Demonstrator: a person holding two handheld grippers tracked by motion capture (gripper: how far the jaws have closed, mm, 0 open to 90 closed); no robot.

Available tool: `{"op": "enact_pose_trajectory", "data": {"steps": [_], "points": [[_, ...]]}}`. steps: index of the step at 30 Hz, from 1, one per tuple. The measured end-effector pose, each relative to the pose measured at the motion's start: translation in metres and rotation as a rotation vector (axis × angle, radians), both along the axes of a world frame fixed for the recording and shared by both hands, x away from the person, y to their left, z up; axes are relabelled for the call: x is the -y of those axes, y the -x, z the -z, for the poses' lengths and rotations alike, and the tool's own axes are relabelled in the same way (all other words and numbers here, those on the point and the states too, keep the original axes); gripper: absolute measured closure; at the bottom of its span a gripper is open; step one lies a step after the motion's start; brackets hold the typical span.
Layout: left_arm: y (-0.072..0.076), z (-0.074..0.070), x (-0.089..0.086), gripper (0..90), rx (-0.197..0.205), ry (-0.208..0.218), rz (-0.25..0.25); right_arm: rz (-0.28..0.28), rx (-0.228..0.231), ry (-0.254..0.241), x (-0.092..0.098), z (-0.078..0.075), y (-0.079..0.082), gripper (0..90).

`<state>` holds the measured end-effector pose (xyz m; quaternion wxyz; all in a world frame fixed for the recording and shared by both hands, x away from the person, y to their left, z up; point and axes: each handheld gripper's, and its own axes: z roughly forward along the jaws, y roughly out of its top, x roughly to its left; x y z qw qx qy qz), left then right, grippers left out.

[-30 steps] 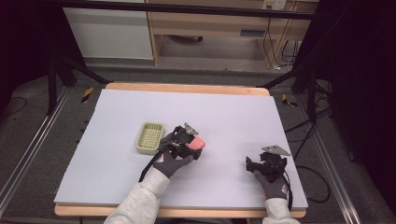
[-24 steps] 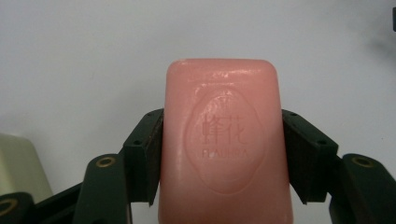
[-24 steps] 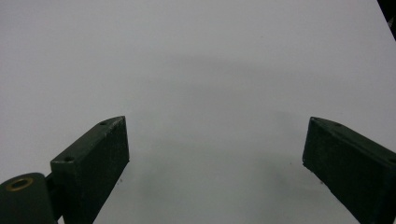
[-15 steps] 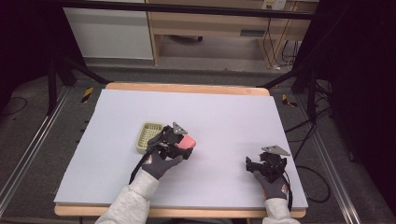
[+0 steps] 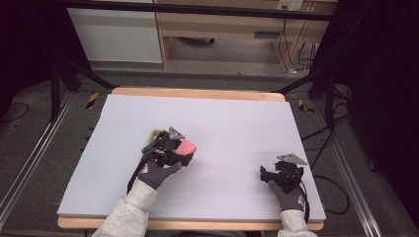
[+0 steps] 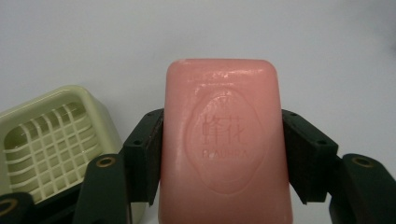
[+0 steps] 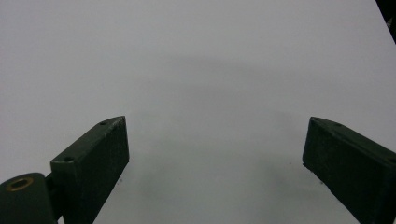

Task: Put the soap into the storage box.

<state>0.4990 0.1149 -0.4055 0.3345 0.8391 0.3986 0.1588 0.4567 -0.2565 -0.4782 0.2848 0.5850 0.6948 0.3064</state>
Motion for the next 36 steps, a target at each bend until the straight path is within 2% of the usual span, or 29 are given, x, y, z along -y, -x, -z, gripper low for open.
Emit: {"op": "enact_pose_trajectory", "data": {"steps": [12, 17, 28, 36], "points": [[-0.004, -0.008, -0.016, 37.0, 0.02, 0.013, -0.05, 0.0, 0.001, 0.001, 0.0, 0.0, 0.0, 7.4], [-0.01, -0.01, -0.023, 37.0, 0.026, -0.013, -0.077, 0.001, 0.002, 0.0, 0.0, 0.0, 0.0, 7.4], [-0.019, -0.012, -0.037, 37.1, 0.03, 0.015, -0.133, 0.003, 0.0, -0.006, 0.0, -0.001, 0.0, 7.3], [-0.027, -0.01, -0.042, 37.0, 0.034, 0.016, -0.169, 0.0, 0.005, 0.0, 0.0, -0.001, 0.0, 7.3]]}}
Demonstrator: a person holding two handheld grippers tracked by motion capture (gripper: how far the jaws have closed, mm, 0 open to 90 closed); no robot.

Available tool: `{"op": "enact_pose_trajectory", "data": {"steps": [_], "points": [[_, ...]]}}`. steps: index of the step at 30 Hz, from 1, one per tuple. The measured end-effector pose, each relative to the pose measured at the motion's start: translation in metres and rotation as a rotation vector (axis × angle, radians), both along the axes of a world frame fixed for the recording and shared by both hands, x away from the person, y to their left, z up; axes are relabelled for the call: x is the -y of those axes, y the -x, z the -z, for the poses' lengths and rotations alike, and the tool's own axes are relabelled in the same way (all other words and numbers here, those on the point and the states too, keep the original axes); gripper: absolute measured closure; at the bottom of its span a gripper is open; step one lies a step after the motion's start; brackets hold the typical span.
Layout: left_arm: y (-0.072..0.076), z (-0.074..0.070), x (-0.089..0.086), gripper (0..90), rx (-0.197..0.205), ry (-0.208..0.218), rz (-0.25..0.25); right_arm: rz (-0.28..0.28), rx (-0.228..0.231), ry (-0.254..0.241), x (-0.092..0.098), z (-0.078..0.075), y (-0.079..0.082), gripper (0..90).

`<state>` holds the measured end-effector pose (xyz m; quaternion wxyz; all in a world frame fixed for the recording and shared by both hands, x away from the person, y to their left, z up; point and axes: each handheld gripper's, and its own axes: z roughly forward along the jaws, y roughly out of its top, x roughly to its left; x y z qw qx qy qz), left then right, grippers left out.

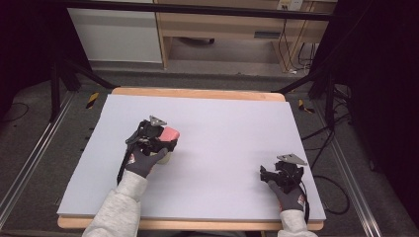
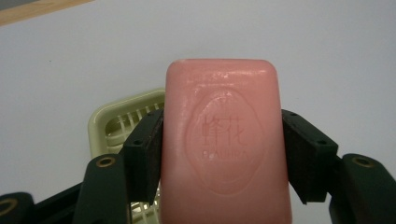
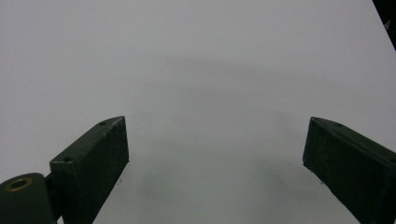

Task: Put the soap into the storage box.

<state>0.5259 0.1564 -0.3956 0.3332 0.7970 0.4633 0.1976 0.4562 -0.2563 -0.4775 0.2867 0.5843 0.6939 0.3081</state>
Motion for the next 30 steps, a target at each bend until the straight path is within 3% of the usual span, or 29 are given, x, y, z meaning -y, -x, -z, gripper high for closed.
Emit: {"op": "enact_pose_trajectory", "data": {"steps": [14, 30], "points": [[-0.013, 0.01, -0.012, 37.1, -0.006, -0.008, -0.079, 0.001, 0.006, -0.001, 0.0, 0.0, 0.0, 7.3], [-0.02, 0.026, -0.018, 37.0, -0.025, -0.021, -0.115, -0.001, 0.003, -0.001, -0.001, 0.0, 0.0, 7.1]]}}
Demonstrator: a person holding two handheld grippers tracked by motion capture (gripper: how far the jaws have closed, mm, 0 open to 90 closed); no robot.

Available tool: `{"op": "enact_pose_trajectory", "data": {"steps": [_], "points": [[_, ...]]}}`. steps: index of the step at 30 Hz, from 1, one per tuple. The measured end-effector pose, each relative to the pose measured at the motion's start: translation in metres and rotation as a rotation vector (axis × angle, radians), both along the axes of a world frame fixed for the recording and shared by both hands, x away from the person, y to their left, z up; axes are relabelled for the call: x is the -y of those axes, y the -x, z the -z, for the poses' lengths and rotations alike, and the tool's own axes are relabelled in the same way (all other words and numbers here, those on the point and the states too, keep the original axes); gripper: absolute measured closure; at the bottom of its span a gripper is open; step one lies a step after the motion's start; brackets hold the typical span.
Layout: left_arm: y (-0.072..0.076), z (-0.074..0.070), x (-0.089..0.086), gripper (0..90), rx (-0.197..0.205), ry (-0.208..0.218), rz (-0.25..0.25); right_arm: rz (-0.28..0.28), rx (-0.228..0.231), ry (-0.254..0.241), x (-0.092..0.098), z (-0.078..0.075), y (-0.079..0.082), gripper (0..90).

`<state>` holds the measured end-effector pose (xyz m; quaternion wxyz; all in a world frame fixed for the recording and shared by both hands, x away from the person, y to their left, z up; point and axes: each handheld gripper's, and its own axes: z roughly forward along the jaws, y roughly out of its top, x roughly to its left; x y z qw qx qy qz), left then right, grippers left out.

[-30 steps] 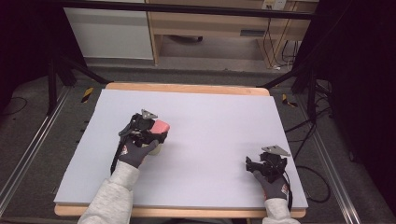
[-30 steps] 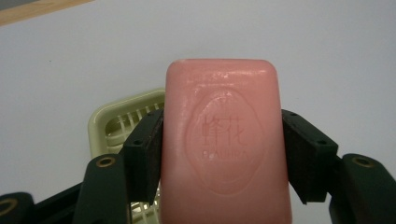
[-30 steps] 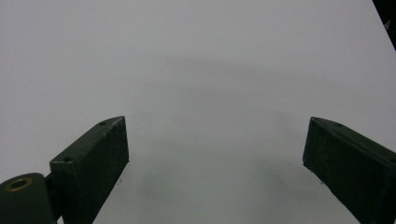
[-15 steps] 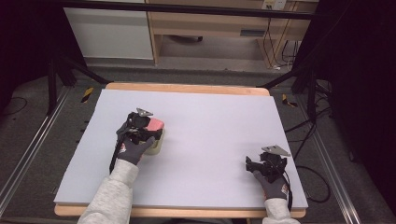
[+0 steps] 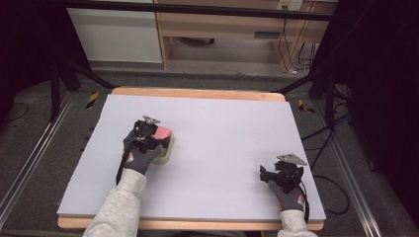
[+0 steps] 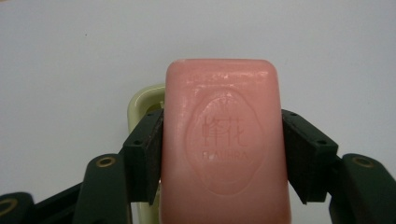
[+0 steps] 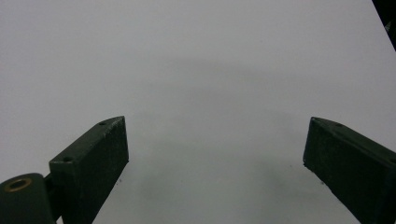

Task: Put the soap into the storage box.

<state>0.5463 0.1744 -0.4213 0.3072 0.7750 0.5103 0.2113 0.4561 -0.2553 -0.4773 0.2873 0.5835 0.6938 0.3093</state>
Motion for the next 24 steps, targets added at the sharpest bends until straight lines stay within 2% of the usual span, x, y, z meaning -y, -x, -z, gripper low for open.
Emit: {"op": "enact_pose_trajectory", "data": {"steps": [11, 24], "points": [[-0.003, 0.011, -0.001, 37.0, -0.017, -0.004, -0.009, -0.002, 0.021, 0.004, 0.0, -0.001, 0.001, 6.8], [-0.005, 0.022, -0.003, 37.0, -0.039, -0.008, -0.025, -0.002, 0.018, 0.005, -0.001, -0.001, 0.001, 6.7]]}}
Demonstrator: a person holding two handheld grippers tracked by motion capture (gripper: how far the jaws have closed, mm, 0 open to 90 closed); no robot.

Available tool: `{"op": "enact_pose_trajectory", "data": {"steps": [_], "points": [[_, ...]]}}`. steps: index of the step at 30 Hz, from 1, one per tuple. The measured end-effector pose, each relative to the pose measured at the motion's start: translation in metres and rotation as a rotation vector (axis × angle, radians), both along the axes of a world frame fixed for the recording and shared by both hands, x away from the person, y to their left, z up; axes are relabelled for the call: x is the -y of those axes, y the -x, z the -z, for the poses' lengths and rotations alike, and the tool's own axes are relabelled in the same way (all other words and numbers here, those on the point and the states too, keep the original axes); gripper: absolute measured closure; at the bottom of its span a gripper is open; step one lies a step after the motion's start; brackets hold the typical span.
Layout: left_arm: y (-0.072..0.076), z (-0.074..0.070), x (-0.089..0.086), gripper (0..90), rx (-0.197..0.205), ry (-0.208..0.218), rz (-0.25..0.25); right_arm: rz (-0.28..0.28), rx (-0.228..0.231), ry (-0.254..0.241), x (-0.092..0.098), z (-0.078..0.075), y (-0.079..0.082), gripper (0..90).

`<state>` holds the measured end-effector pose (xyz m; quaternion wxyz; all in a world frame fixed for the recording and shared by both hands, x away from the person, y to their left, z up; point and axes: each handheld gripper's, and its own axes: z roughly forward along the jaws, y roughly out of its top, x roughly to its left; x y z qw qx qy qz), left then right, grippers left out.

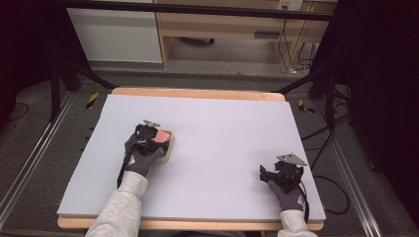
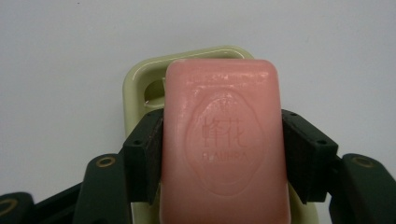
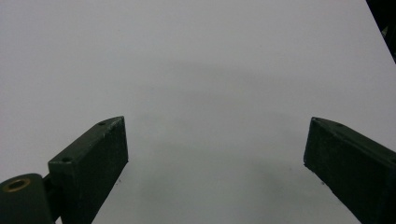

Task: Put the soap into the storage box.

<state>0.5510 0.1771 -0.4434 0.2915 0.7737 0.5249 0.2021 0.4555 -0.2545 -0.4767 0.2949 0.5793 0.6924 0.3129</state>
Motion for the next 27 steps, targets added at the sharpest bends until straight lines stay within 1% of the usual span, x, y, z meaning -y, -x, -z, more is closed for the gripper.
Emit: {"op": "enact_pose_trajectory", "data": {"steps": [7, 15, 19, 20, 22, 23, 24, 27], "points": [[-0.001, 0.005, -0.001, 37.0, -0.006, -0.004, -0.011, -0.001, 0.002, 0.003, 0.0, 0.0, 0.0, 6.7], [-0.001, 0.005, 0.0, 37.0, -0.007, -0.005, -0.012, 0.002, 0.002, 0.0, 0.0, 0.0, 0.0, 6.7], [0.0, 0.007, 0.0, 36.8, 0.001, -0.008, -0.015, 0.0, 0.004, 0.002, 0.0, 0.0, 0.0, 6.7], [0.0, 0.006, 0.0, 36.2, 0.009, -0.002, -0.016, 0.0, 0.004, 0.001, 0.0, 0.0, 0.0, 6.7], [0.001, 0.003, -0.002, 33.1, 0.015, 0.021, -0.002, 0.002, 0.002, 0.0, 0.0, 0.0, 0.0, 6.7], [0.002, 0.001, -0.002, 30.9, 0.015, 0.02, 0.008, 0.002, 0.003, 0.001, 0.0, 0.0, 0.0, 6.7], [0.003, -0.001, -0.003, 29.3, 0.025, 0.015, 0.012, 0.002, 0.001, 0.0, 0.0, 0.0, 0.0, 6.7], [0.007, -0.007, -0.003, 27.2, 0.04, 0.017, 0.022, 0.007, 0.004, 0.002, 0.0, 0.0, 0.0, 6.7]]}}
